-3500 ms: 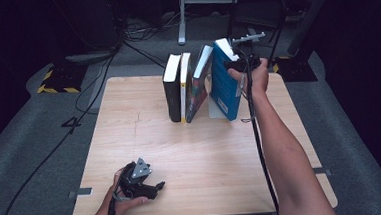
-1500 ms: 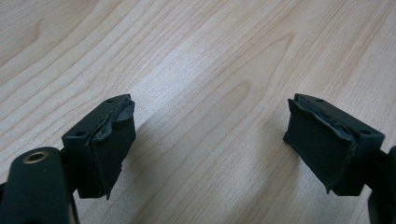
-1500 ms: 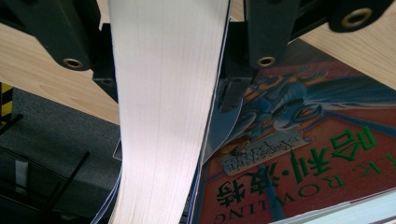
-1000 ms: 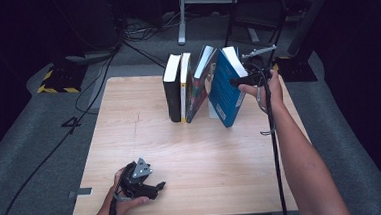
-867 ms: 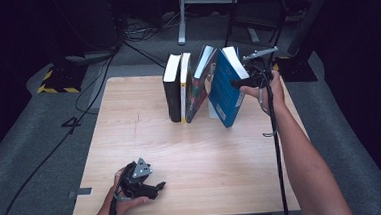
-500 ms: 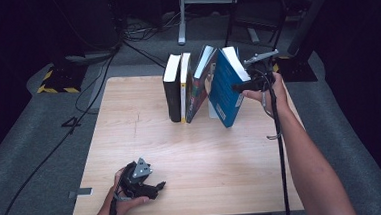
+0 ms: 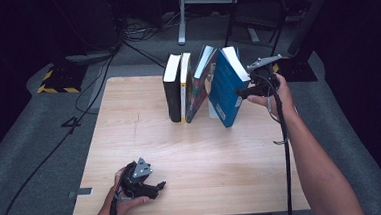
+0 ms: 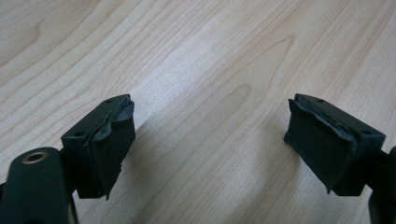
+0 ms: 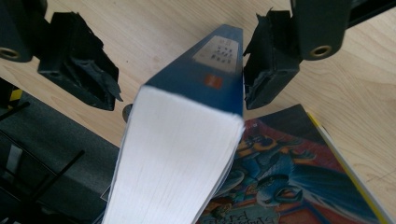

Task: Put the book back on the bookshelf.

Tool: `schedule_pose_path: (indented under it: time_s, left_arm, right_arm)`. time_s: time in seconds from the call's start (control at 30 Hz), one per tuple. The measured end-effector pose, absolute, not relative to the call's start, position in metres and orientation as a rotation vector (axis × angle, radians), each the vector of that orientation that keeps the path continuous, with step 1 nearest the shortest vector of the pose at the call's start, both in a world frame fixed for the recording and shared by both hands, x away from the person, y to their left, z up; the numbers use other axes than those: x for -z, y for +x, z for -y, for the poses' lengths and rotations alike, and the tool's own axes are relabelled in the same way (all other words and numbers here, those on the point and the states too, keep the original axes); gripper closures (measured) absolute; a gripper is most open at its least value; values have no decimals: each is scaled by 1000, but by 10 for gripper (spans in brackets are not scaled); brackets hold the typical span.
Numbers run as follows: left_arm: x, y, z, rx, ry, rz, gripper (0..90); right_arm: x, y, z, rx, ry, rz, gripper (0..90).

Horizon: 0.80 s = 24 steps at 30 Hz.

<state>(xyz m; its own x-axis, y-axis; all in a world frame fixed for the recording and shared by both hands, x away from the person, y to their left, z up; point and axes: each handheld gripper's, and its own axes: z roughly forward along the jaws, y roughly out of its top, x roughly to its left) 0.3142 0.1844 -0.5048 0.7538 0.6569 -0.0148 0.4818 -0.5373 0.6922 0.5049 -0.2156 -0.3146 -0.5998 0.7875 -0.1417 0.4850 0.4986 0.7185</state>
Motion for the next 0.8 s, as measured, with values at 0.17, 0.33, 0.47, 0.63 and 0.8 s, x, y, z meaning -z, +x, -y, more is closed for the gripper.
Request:
schedule_pose_path:
  time_s: [0.17,0.33,0.47,0.63,0.8]
  left_arm:
    - [505,314,-184,-322,2246,-849,155]
    - [505,314,-184,-322,2246,-849,156]
    - [505,314,-184,-322,2246,-849,155]
    - [505,314,-184,-323,2246,-849,155]
    - [505,314,-184,-323,2246,-849,155]
  right_arm:
    - [313,496,219,-900,1014,-2294,264]
    - [314,488,220,-907,984,-2301,265]
    - [316,481,222,-903,957,-2317,267]
    - [320,472,224,-885,927,-2329,270]
    - [327,463,227,-867,900,-2341,275]
